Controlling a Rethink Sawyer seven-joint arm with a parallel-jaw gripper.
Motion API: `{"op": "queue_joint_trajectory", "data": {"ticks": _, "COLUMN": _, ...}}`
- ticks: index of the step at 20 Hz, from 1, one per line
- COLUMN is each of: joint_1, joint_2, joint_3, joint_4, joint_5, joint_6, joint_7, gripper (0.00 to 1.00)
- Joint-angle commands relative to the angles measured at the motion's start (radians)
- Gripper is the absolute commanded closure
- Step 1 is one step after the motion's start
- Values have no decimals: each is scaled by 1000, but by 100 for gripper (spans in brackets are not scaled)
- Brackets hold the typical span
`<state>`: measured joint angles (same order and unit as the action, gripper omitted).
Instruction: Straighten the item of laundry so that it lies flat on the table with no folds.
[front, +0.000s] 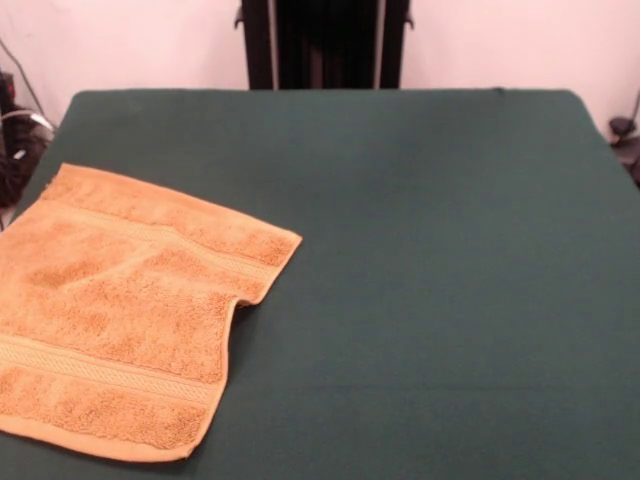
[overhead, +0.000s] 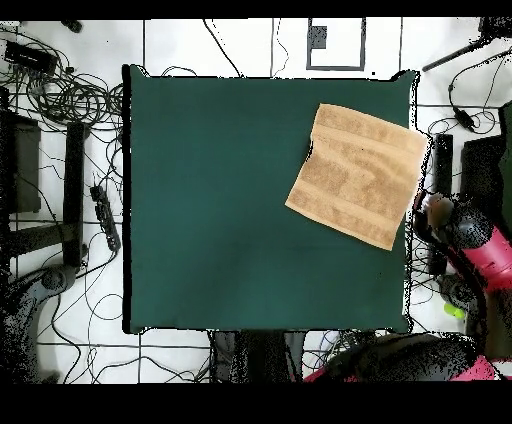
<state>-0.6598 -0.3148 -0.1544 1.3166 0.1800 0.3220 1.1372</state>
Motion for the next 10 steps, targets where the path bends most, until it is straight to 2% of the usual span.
{"op": "queue_joint_trajectory", "data": {"ticks": 1, "joint_1": -263, "joint_2": -73, "joint_3": 355, "joint_4": 106, "joint_5": -96, "joint_6": 246, "joint_7": -285, "gripper": 0}}
{"op": "queue_joint_trajectory", "data": {"ticks": 3, "joint_1": -279, "joint_2": -82, "joint_3": 374, "joint_4": 126, "joint_5": -119, "joint_6": 243, "joint_7": -271, "gripper": 0}}
{"op": "queue_joint_trajectory", "data": {"ticks": 7, "joint_1": -281, "joint_2": -120, "joint_3": 420, "joint_4": 179, "joint_5": -155, "joint_6": 225, "joint_7": -169, "gripper": 0}}
{"op": "queue_joint_trajectory", "data": {"ticks": 10, "joint_1": -207, "joint_2": -139, "joint_3": 379, "joint_4": 166, "joint_5": -182, "joint_6": 246, "joint_7": -43, "gripper": 0}}
